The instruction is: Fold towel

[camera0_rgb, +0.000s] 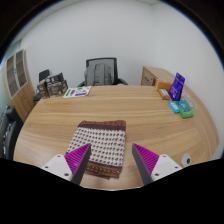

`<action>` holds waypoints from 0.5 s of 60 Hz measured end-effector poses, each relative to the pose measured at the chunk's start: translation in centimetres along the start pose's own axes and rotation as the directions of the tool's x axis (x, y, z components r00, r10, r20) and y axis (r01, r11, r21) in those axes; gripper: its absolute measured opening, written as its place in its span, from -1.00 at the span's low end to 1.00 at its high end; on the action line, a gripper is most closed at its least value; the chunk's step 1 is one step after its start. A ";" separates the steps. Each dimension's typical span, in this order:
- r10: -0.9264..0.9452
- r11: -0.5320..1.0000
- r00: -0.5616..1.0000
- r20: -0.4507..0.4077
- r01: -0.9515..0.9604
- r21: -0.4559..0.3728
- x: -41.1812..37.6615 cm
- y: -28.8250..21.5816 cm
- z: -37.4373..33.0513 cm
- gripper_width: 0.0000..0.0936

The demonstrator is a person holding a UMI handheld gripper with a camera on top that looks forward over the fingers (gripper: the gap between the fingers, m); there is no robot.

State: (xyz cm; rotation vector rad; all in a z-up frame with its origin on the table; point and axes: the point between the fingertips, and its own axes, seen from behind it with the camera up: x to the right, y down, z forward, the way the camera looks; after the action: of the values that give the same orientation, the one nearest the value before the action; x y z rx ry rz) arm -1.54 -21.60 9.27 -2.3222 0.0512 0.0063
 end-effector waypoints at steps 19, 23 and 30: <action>-0.042 0.992 0.998 -0.039 0.046 0.118 -5.5 -0.2 -13.4 0.83; -0.038 0.990 0.998 -0.053 0.045 0.137 -6.7 0.7 -16.7 0.84; -0.042 0.988 0.997 -0.069 0.052 0.144 -8.8 2.8 -22.0 0.83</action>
State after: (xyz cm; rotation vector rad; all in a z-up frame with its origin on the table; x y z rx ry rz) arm -10.65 -39.26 22.40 -2.1762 0.0295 -0.0952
